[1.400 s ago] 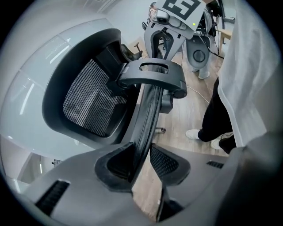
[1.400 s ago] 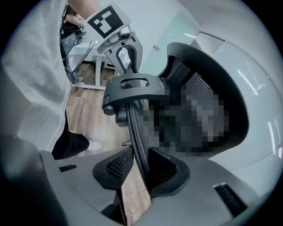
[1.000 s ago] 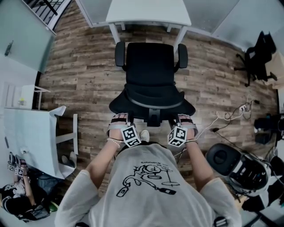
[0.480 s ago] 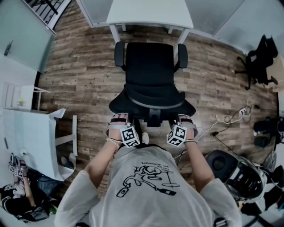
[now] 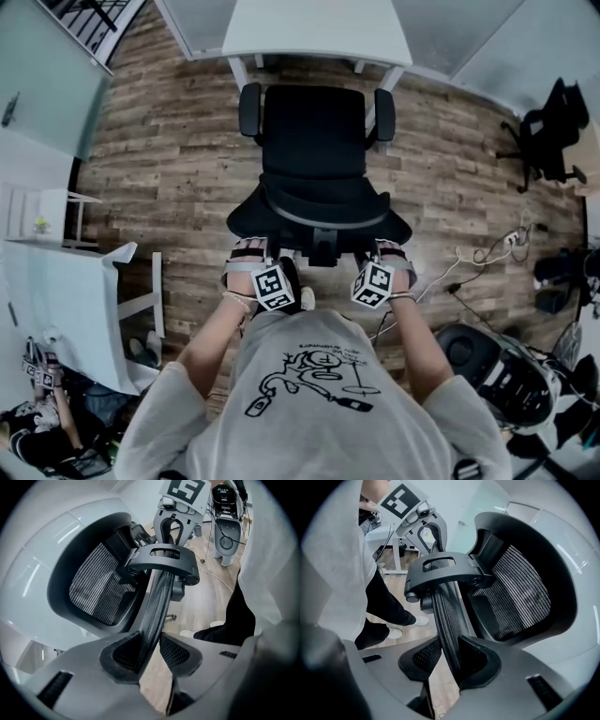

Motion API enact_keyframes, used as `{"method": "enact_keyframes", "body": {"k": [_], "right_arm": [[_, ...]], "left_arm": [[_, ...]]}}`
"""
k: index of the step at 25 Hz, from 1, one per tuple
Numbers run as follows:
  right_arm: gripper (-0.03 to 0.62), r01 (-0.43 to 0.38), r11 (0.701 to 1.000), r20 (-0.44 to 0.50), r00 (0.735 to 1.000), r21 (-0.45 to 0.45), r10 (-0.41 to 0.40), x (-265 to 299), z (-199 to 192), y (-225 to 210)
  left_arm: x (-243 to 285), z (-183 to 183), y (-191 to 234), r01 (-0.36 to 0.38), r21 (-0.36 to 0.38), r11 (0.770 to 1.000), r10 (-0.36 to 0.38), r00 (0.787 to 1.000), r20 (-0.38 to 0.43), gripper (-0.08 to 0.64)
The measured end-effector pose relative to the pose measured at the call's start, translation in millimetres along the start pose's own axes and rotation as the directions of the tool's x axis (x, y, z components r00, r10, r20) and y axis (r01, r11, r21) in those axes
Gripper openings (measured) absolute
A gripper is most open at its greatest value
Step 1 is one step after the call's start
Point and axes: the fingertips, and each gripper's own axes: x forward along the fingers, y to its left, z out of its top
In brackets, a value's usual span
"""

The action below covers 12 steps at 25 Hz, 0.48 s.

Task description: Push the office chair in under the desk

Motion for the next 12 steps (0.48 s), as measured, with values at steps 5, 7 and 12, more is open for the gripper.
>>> {"method": "enact_keyframes", "body": {"k": [5, 7, 12], "right_arm": [[0.137, -0.004, 1.000, -0.015, 1.000, 0.018, 0.005, 11.5, 4.5, -16.9], [0.137, -0.008, 1.000, -0.018, 1.000, 0.022, 0.008, 15.9, 8.8, -26.0], [0.137, -0.010, 0.999, -0.034, 0.999, 0.033, 0.011, 28.9, 15.7, -49.7]], "left_arm": [[10.9, -0.2, 19.3, 0.015, 0.012, 1.000, -0.015, 1.000, 0.010, 0.127], [16.1, -1.7, 28.6, 0.018, 0.013, 1.000, -0.018, 1.000, 0.014, 0.127], [31.1, -1.8, 52.2, 0.031, 0.023, 0.999, -0.032, 0.999, 0.019, 0.127]]}}
